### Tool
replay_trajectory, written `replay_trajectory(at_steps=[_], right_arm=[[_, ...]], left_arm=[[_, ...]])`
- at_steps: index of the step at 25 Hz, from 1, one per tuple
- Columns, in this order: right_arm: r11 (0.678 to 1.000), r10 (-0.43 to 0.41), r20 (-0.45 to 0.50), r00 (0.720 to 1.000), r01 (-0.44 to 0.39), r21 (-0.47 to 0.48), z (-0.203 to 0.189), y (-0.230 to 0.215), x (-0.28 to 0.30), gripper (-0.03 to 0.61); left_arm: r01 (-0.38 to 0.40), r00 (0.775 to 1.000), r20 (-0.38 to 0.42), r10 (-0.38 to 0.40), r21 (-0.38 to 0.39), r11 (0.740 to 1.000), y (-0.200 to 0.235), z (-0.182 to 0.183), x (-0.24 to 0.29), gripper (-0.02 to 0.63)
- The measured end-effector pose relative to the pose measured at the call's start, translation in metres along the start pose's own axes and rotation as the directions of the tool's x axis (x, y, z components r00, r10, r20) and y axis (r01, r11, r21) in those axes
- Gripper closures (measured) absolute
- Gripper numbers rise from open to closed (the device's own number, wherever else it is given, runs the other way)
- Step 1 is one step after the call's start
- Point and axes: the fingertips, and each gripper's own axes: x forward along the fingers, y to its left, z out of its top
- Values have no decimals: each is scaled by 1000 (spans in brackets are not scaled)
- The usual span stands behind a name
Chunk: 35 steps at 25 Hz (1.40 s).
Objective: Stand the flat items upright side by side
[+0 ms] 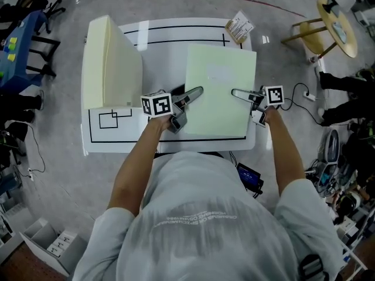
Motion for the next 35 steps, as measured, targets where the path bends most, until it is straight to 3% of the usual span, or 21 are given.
replay_trajectory(at_steps=[5, 10, 13, 17, 21, 24, 28, 32, 35], right_arm=[[999, 0, 119, 993, 6, -51, -19, 15, -21, 255], [989, -57, 237, 970, 87, -120, -25, 30, -44, 258], [980, -116, 366, 923, 166, -109, -15, 35, -68, 264], [949, -203, 525, 826, 299, -104, -2, 45, -104, 268], [860, -265, 607, 749, 468, -202, 11, 65, -125, 268], [779, -265, 640, 721, 551, -299, 19, 90, -121, 269], [664, -282, 665, 692, 641, -385, 22, 116, -98, 270], [541, -287, 686, 668, 704, -460, 12, 141, -50, 270], [460, -272, 715, 644, 739, -491, 6, 163, -13, 270]], left_arm=[[59, 997, -44, -57, 47, 997, -26, -10, 5, 264], [42, 999, 5, -43, 118, 992, -47, -10, -3, 264], [-21, 999, 46, 14, 160, 987, -50, -14, -15, 265], [-113, 993, 68, 100, 238, 965, -53, -27, -34, 265], [-194, 980, 100, 170, 326, 925, -58, -33, -57, 267], [-239, 971, 119, 210, 365, 900, -57, -38, -74, 270], [-278, 959, 149, 240, 356, 892, -47, -45, -107, 270], [-296, 954, 165, 251, 371, 880, -36, -51, -164, 270], [-342, 938, 195, 287, 375, 862, -23, -47, -219, 270]])
